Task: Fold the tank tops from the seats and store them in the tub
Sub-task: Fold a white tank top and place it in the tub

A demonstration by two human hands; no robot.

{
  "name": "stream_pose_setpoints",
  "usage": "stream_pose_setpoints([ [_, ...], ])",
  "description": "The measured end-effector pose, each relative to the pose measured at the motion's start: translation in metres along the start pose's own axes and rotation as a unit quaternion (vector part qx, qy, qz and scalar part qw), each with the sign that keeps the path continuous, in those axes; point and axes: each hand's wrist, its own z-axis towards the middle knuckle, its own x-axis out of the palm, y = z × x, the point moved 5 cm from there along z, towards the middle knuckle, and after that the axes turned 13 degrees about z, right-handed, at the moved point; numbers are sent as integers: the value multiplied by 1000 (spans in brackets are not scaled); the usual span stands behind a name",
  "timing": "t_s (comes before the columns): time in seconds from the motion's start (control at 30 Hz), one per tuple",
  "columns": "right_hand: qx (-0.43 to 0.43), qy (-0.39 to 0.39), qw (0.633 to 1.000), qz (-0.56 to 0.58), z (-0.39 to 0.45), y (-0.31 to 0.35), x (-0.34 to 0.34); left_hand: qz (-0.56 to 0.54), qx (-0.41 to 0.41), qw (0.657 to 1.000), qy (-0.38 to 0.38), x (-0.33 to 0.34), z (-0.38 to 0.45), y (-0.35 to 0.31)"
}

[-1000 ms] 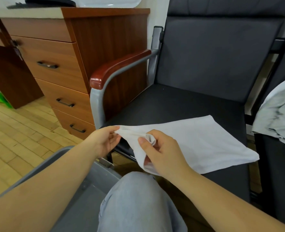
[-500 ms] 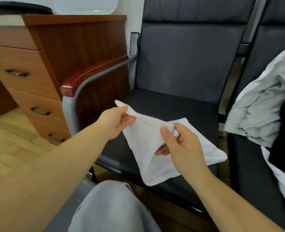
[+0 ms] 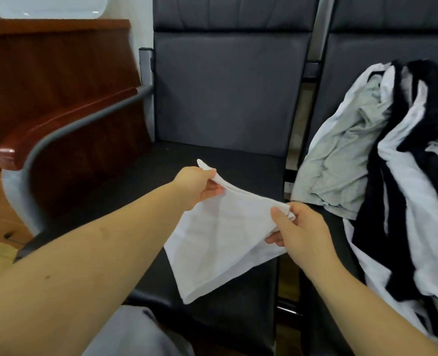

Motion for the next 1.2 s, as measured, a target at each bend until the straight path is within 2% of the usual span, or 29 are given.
stream_pose_setpoints([
  [0.17, 14, -22, 996, -86, 20, -27, -16, 8, -13, 1000, 21, 28, 18, 5],
  [0.3, 63, 7, 987, -150, 26, -48, -18, 49, -19, 997, 51, 42, 31, 21],
  [0.47, 85, 26, 983, -163, 28, -52, -15, 116, 55, 989, 79, 37, 25, 28],
  [0.53, 76, 29, 982, -170, 30, -49, -10, 136, 92, 985, 58, 25, 16, 27],
  [0.67, 85, 44, 971, -217, 44, -45, 5, 224, 145, 963, -46, -11, 0, 41],
  [0.8, 95, 88, 965, -227, 52, -40, 15, 275, 124, 945, -126, -49, -11, 76],
  [0.9, 126, 125, 958, -223, 46, -35, 13, 304, 76, 941, -130, -71, -16, 95],
  [0.97, 211, 213, 930, -213, 35, -37, 7, 377, 46, 918, -111, -79, -20, 101],
  [1.03, 329, 322, 873, -163, 16, -41, 1, 449, 40, 889, -83, -78, -22, 103],
  [1.1, 373, 373, 834, -161, -1, -42, -3, 483, 50, 873, -49, -72, -27, 105],
  [1.13, 369, 360, 839, -174, -6, -42, -4, 487, 52, 871, -34, -69, -30, 106],
  [1.2, 327, 269, 889, -174, -7, -44, -3, 485, 55, 873, -17, -64, -36, 105],
])
